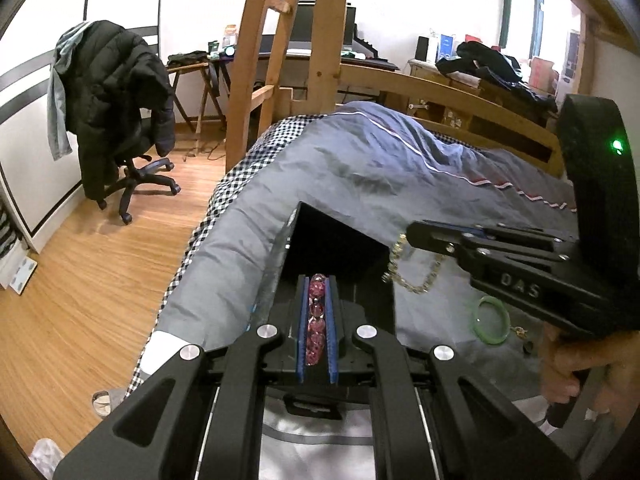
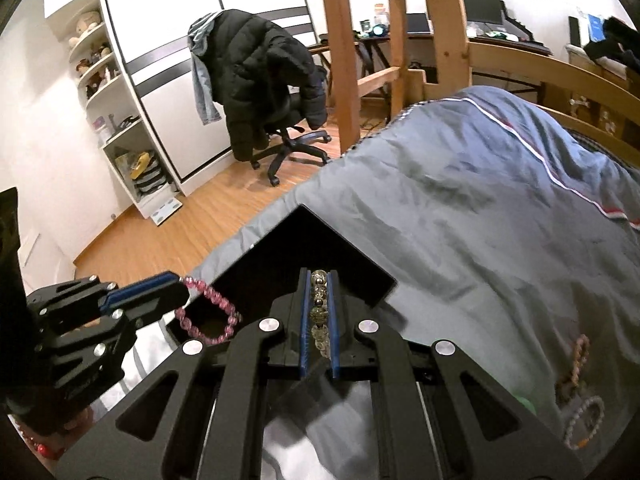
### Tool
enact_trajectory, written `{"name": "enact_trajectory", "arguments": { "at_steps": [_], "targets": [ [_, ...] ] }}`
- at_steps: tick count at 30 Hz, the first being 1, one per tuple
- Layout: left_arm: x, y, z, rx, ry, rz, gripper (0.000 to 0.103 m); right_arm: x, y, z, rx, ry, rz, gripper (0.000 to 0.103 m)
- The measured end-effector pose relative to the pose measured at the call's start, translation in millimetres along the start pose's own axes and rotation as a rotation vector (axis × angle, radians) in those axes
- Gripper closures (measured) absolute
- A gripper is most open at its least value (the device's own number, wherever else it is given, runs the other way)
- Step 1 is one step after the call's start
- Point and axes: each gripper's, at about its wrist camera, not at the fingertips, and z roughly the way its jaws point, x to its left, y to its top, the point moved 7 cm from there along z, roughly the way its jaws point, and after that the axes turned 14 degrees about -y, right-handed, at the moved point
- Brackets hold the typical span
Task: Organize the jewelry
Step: 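Carry both bracelets to the black box and open both tools over it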
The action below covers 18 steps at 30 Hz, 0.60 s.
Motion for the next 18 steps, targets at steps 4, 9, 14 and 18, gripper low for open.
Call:
{"name": "enact_trajectory", "arguments": {
  "at_steps": [4,9,14,18],
  "targets": [
    [6.3,-2.2,4.9,0.008,0.005,-0.010,0.095,5.4,2.6,14.2,0.003,0.011,-0.015,0.094],
    [3.1,-2.6,7.4,0.012,-0.020,-0.004,0.095,10.8,0.3,29.5,0.018,0.024,-0.023,0.094],
    [0.7,-3.3,7.1,0.009,-0.035,-0.008,0.095,17.7,-2.5,36.0,0.029,0.038,-0.029,0.094],
    [4.6,-5.8,9.3,0.021,-0.015,-0.011,0.095,21.8,-5.7,39.5,0.041,0.043,-0.033,0.094]
  ]
}}
